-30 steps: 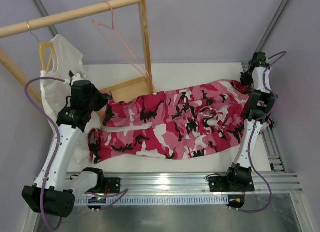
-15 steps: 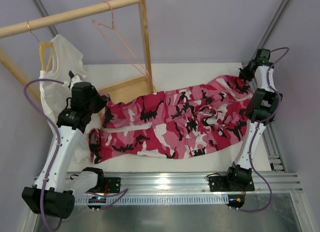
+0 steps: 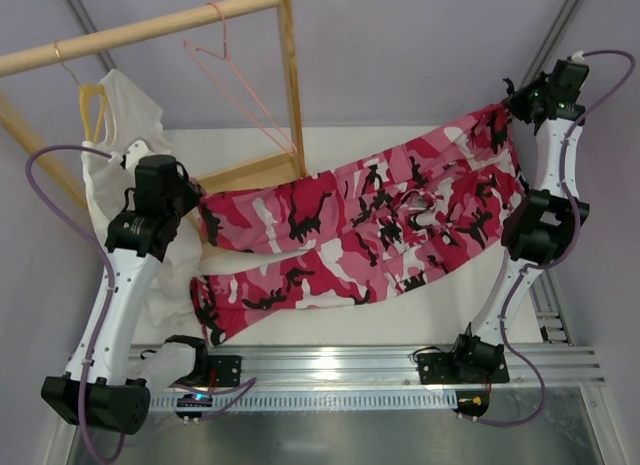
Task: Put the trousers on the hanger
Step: Fold the trousers
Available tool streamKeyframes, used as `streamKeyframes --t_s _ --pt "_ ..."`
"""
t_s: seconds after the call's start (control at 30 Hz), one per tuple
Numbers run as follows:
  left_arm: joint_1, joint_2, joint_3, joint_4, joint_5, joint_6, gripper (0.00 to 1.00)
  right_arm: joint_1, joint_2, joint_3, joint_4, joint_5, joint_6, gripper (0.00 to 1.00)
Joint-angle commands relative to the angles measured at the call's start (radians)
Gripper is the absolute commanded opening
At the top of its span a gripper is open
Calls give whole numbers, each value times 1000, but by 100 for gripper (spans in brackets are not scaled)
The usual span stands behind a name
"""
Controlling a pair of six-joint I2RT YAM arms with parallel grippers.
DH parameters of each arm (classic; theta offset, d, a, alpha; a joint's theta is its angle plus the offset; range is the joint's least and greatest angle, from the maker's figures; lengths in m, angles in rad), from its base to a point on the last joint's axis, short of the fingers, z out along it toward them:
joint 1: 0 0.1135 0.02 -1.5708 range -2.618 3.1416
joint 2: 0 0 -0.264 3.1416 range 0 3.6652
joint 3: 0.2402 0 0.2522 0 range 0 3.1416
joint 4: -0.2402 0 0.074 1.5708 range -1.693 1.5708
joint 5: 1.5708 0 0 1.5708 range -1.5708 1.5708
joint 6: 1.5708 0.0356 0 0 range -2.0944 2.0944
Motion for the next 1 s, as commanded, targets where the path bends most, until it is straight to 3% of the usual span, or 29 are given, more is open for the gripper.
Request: streamKeyframes --t_s 0.0,0.53,0.7,0.97 --pt "17 39 67 3 -91 35 0 -45 -82 10 127 -13 22 4" --pt "50 95 105 1 -71 20 0 -121 -83 -25 138 -49 40 4" --pt "51 91 143 -26 -111 63 0 -121 -99 -71 179 -159 65 4" --pt "142 106 241 -33 -77 95 0 -150 -186 -181 172 -151 29 4"
